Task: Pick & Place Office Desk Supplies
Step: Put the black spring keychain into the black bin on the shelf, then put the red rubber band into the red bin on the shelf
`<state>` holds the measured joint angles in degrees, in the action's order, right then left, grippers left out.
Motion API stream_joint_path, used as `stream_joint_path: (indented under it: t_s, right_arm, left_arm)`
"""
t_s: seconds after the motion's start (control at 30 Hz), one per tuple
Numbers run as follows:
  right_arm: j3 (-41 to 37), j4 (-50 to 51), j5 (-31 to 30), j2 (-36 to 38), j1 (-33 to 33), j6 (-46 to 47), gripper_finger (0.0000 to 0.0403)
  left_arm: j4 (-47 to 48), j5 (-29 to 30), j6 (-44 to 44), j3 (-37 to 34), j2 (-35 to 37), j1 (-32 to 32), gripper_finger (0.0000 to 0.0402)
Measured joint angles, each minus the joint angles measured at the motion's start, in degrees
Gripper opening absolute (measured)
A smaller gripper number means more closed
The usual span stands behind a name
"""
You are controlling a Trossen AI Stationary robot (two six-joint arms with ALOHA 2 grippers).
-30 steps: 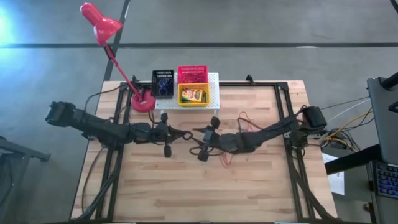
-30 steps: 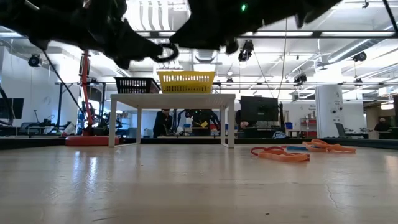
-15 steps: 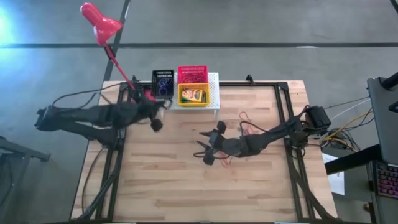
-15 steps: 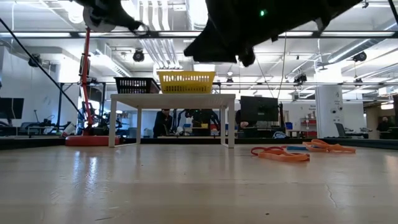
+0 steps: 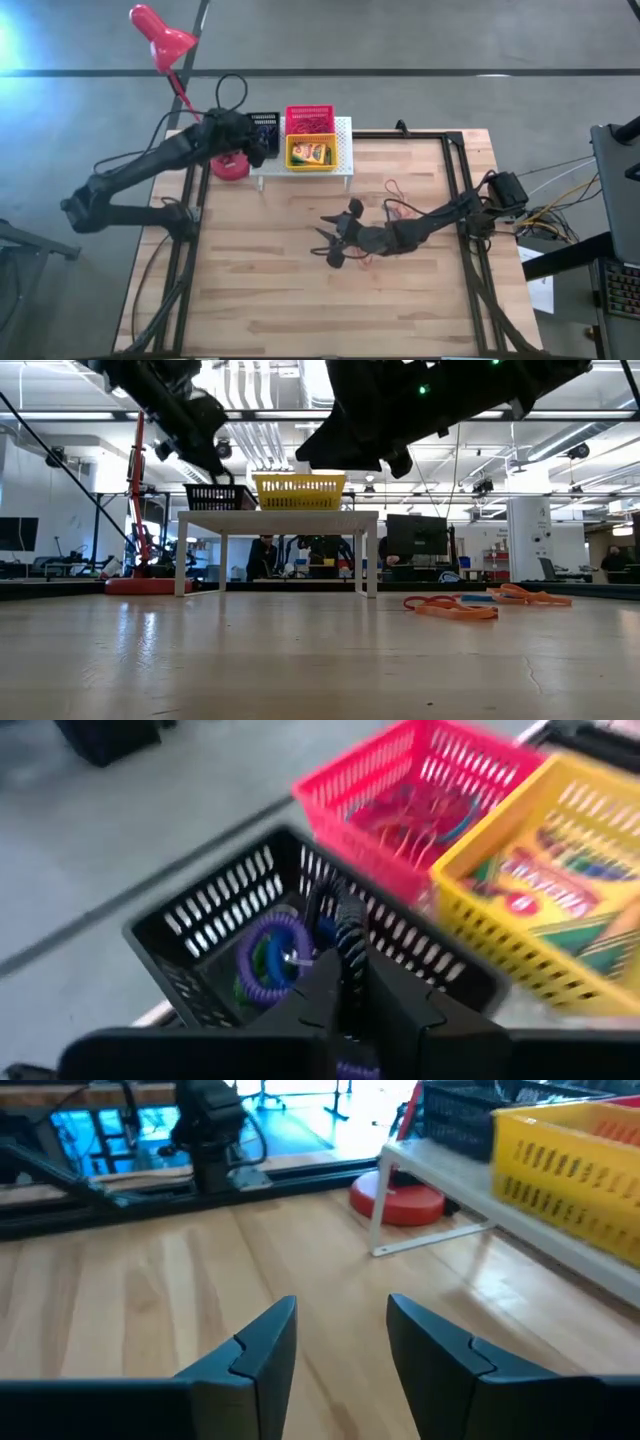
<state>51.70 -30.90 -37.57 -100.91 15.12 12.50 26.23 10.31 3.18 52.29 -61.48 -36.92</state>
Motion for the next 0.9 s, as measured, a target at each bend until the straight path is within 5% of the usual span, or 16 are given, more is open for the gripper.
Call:
stream_joint_path:
  t_s: [0.3,0.57,0.7,0.9]
  right_arm:
    - [-0.31,5.31,-0.08,4.01,2.25,-2.8,0.0143]
    - [-0.44,34.12,1.16,14.62,3.75,15.53,0.0141]
    - [-3.19,43.63,10.12,15.97,3.95,25.59,0.014]
    - [-11.05,37.93,15.77,13.52,3.65,24.93,0.0156]
  left_arm:
    - [1.77,-2.61,-0.41,0.12,-4.4,-1.57,0.0132]
    - [2.22,-5.33,-1.53,2.94,-0.85,0.26,0.021]
    - [-0.69,-11.94,-1.53,2.16,1.68,4.71,0.0216]
    - [-7.27,-13.56,-2.92,-1.22,2.77,16.61,0.0198]
